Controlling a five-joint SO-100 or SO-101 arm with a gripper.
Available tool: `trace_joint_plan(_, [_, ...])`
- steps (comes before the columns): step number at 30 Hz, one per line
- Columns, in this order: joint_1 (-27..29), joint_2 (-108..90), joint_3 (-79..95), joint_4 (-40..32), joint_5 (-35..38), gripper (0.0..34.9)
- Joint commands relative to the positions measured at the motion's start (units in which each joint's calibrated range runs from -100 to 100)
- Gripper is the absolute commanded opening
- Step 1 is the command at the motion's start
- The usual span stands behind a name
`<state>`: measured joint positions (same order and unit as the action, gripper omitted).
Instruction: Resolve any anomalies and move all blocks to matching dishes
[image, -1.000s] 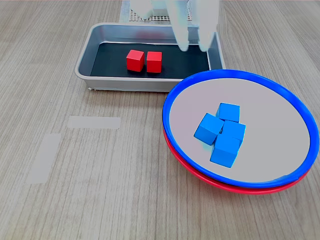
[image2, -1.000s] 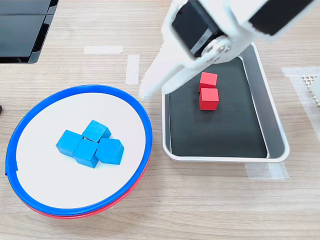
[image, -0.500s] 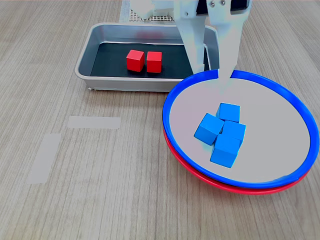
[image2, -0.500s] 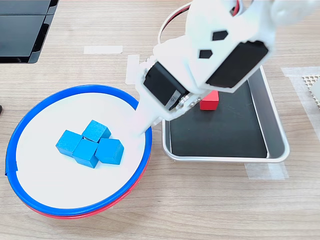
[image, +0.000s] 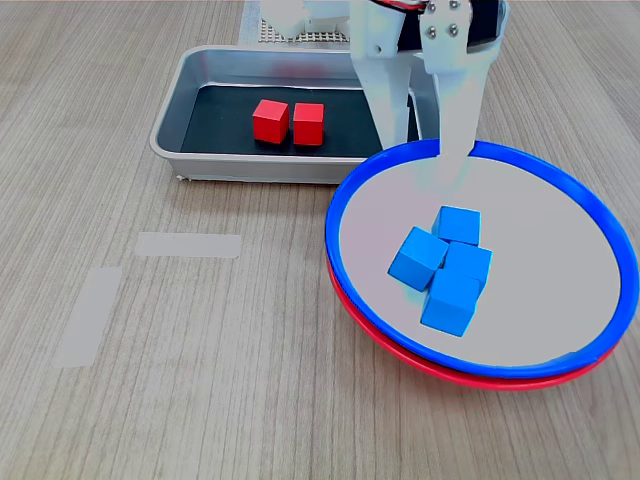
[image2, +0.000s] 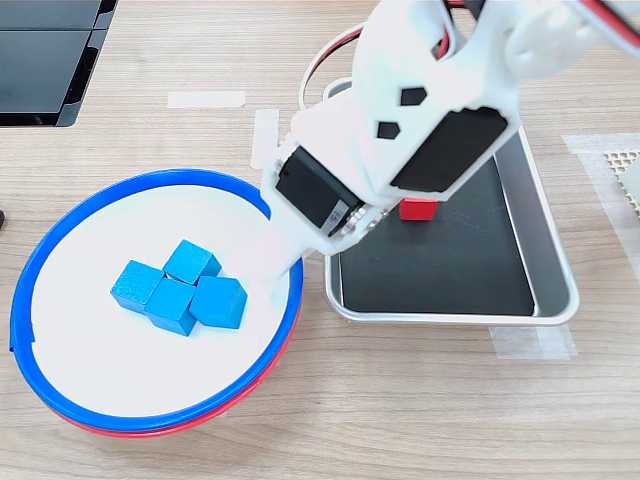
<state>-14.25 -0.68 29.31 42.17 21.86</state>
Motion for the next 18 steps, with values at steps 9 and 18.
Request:
trace_joint_plan(9, [1.2,-2.3,-3.8,1.9,2.1,12.2])
trace_joint_plan(18, [0.6,-1.7,-6.7,2.5,1.2,11.2])
